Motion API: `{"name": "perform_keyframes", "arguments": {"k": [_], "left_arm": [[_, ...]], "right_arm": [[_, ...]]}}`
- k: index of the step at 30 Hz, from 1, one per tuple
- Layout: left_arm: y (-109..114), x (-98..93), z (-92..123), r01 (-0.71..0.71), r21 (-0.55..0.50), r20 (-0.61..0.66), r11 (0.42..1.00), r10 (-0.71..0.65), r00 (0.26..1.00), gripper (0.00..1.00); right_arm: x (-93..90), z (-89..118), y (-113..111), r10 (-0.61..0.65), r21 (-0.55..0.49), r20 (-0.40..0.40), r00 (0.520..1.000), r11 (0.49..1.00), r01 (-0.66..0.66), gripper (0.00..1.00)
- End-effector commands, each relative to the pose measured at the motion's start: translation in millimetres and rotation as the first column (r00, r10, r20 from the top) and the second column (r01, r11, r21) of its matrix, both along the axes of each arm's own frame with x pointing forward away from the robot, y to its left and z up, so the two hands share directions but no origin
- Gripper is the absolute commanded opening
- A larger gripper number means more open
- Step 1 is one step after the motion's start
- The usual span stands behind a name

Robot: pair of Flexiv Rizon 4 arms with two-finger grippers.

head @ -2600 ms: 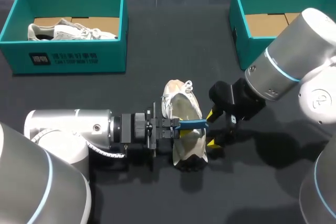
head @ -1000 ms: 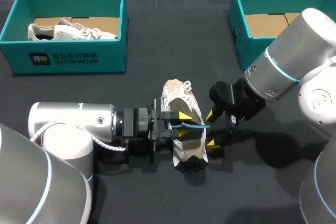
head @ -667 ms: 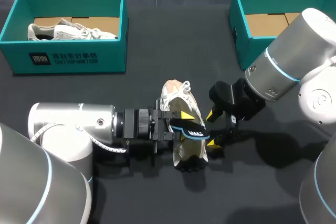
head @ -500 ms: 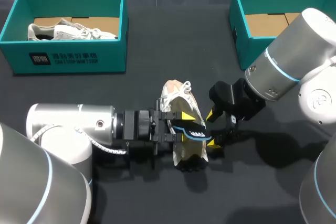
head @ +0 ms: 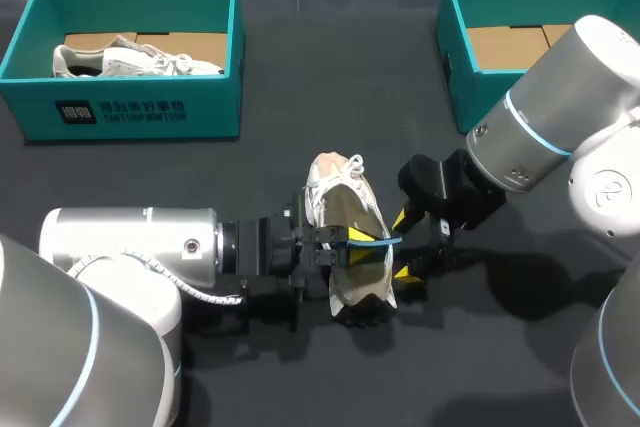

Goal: Take the shoe out of the shoebox, open the shoe tongue, remove and reinsert the insole, then place the shoe into the shoebox

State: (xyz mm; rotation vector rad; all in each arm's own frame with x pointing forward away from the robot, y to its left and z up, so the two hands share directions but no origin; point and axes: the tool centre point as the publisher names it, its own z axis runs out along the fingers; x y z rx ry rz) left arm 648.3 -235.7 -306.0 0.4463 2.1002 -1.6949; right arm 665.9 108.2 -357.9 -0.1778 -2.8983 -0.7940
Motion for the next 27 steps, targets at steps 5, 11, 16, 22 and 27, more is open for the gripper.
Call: {"name": "perform_keyframes", "arguments": {"k": [5, 11, 16, 22, 27], "left_arm": [[0, 13.2, -17, 0.001, -0.028, 0.006, 1.0, -0.001, 1.0, 0.0], [-2, 26.1, -27, -0.024, -0.017, 0.028, 1.0, 0.024, 0.999, 0.0], [-3, 35.3, -36, -0.037, 0.007, 0.041, 0.999, 0.037, 0.998, 0.0], [0, 34.1, -35, -0.035, 0.015, 0.028, 0.999, 0.035, 0.999, 0.0], [2, 24.1, -21, -0.028, 0.01, 0.027, 1.0, 0.028, 0.999, 0.24]], "right_arm": [[-1.1, -1, 1, -0.002, -0.003, 0.002, 1.0, 1.0, 0.002, 1.0], [-1.1, -1, 1, -0.002, -0.003, 0.002, 1.0, 1.0, 0.002, 1.0], [-1.1, -1, 1, -0.002, -0.003, 0.002, 1.0, 1.0, 0.002, 1.0], [-1.1, -1, 1, -0.002, -0.003, 0.002, 1.0, 1.0, 0.002, 1.0], [-1.1, -1, 1, -0.002, -0.003, 0.002, 1.0, 1.0, 0.002, 1.0]]}}
